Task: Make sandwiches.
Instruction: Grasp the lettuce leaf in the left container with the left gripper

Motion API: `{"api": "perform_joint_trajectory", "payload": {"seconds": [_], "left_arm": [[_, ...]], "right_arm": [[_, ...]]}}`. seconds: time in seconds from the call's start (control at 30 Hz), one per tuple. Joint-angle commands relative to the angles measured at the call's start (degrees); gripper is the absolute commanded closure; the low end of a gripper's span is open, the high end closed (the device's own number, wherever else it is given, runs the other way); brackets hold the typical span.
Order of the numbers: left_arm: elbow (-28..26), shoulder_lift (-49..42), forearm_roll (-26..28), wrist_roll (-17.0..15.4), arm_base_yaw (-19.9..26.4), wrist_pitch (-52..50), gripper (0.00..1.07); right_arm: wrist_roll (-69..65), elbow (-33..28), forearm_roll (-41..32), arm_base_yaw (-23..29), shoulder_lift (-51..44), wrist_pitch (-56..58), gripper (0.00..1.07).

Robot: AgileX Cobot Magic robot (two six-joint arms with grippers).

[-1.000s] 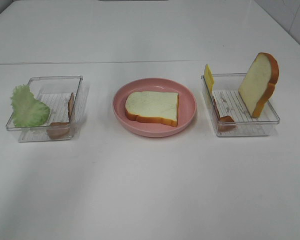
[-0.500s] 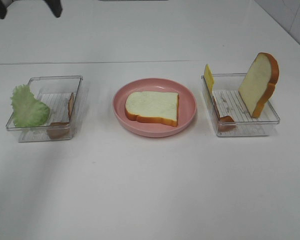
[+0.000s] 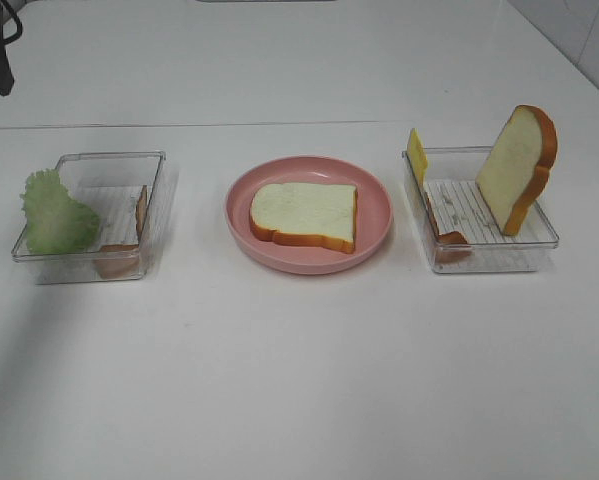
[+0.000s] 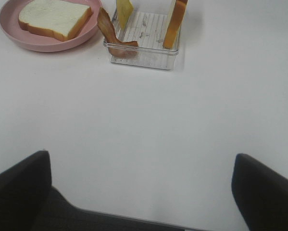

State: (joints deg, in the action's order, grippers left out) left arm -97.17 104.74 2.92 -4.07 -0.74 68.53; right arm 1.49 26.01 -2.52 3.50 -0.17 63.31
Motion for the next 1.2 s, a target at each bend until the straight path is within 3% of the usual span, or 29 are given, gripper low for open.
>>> {"api": "perform_joint_trajectory", "payload": {"seconds": [0.03, 0.3, 0.63, 1.2], "left_arm": [[2.64, -0.17, 1.38, 0.80, 0.11, -5.56, 0.06], [2.64, 4.13, 1.83, 2.81, 0.11, -6.19, 0.06], [2.58, 14.32, 9.34, 6.47, 0.11, -10.31, 0.06], [2.58, 20.00, 8.25, 7.68, 0.11, -13.75, 0.08]], "right_arm": [[0.06, 0.29, -0.17, -0.17, -2.06, 0.17, 0.09], [0.06, 0.29, -0.17, -0.17, -2.06, 0.17, 0.09], [0.06, 0.29, -0.17, -0.17, -2.06, 0.17, 0.09], [0.06, 0.29, -0.17, -0.17, -2.06, 0.17, 0.09]]}}
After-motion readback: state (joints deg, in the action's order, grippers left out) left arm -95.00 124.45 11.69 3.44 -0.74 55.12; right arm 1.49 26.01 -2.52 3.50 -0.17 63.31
